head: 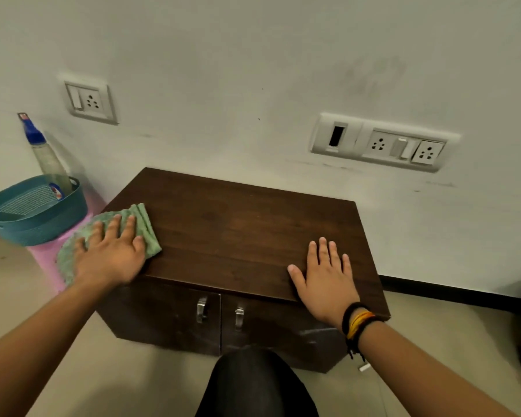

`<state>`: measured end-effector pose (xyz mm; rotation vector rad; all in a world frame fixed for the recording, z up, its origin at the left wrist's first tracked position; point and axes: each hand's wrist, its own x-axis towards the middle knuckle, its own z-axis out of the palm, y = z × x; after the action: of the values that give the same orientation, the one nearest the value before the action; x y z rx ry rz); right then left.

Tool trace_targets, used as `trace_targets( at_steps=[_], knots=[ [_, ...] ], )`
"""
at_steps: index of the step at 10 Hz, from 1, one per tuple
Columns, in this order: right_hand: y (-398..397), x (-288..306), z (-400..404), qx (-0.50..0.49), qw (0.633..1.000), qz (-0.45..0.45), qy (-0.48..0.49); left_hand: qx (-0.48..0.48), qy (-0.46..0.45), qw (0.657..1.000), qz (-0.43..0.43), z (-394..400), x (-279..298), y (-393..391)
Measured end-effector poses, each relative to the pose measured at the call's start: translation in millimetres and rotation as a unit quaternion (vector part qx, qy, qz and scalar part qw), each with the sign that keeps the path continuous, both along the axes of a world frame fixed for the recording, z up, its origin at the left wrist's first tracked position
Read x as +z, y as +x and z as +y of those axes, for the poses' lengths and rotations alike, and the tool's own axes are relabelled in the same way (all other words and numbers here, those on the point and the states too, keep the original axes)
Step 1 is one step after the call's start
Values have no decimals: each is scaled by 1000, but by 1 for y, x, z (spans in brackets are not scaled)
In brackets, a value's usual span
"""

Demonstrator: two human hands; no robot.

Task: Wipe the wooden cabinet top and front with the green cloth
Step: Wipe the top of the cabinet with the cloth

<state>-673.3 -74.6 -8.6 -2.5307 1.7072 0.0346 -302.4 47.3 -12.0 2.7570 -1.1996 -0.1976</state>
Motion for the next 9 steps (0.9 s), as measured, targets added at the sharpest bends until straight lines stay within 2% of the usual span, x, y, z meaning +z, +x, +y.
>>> trace_targets(
  at_steps=[4, 7, 8, 9],
  knots=[
    [0, -1, -1, -4, 1000, 4, -2, -131, -26, 991, -26, -2, 0, -141],
    [1, -2, -1, 9, 1000, -1, -8, -277, -25, 960, -30, -31, 1, -229],
    [-2, -3, -4, 28, 1000, 7, -10, -299, -23, 953, -37, -40, 1, -247],
    [-18, -2, -13, 92, 996, -7, 6, -355, -28, 933, -53, -41, 0, -245]
  ],
)
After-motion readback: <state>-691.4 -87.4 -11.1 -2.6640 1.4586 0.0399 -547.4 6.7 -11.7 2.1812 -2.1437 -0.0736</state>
